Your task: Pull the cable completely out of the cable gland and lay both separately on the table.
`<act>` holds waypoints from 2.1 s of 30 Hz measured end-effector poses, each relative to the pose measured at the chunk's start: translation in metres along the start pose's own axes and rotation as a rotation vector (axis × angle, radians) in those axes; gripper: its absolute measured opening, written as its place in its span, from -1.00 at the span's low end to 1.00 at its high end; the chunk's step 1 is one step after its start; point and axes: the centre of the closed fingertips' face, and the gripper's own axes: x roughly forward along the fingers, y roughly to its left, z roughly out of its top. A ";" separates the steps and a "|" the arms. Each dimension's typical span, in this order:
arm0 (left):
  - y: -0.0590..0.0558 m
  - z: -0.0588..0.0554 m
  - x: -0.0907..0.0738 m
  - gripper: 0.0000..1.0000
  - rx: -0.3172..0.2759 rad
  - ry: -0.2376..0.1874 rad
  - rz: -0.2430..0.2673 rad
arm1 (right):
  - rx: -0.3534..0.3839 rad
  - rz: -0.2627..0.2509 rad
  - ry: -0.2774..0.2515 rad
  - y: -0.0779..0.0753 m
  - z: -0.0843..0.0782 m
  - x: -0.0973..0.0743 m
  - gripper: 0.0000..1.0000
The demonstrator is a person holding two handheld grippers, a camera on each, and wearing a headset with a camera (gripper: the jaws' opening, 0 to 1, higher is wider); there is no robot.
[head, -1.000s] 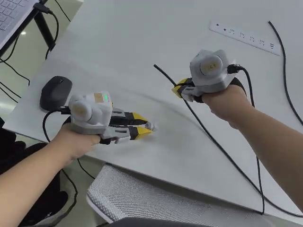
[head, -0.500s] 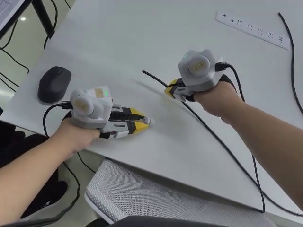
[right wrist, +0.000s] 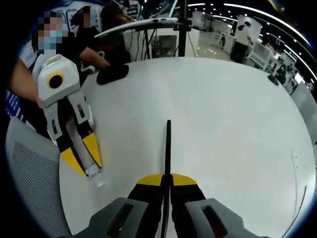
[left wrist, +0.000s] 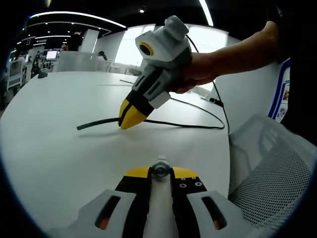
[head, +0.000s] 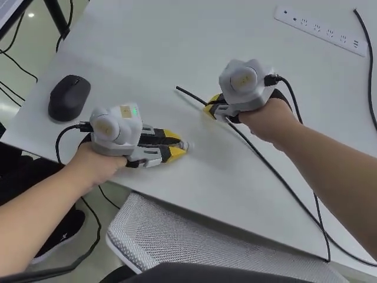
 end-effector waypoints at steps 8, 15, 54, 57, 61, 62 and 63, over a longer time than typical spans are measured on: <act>0.004 -0.003 -0.001 -0.69 0.016 0.005 0.006 | -0.009 -0.004 0.010 0.001 -0.002 0.002 -0.94; 0.005 -0.001 0.001 -0.69 0.021 0.000 0.002 | -0.020 -0.015 0.019 0.002 -0.003 0.001 -0.86; -0.031 0.050 -0.038 -0.06 -0.030 0.025 0.008 | 0.145 -0.146 -0.300 0.000 0.015 -0.156 -0.13; -0.033 0.056 -0.044 0.00 -0.031 0.030 0.018 | 0.183 -0.159 -0.334 0.003 0.005 -0.173 -0.08; -0.038 0.063 -0.051 0.08 -0.041 0.018 0.029 | 0.245 -0.178 -0.385 0.008 -0.014 -0.200 -0.01; -0.039 0.064 -0.052 0.11 -0.042 0.020 0.033 | 0.258 -0.189 -0.396 0.009 -0.021 -0.208 0.01; -0.040 0.064 -0.054 0.13 -0.044 0.023 0.040 | 0.267 -0.196 -0.404 0.010 -0.026 -0.213 0.03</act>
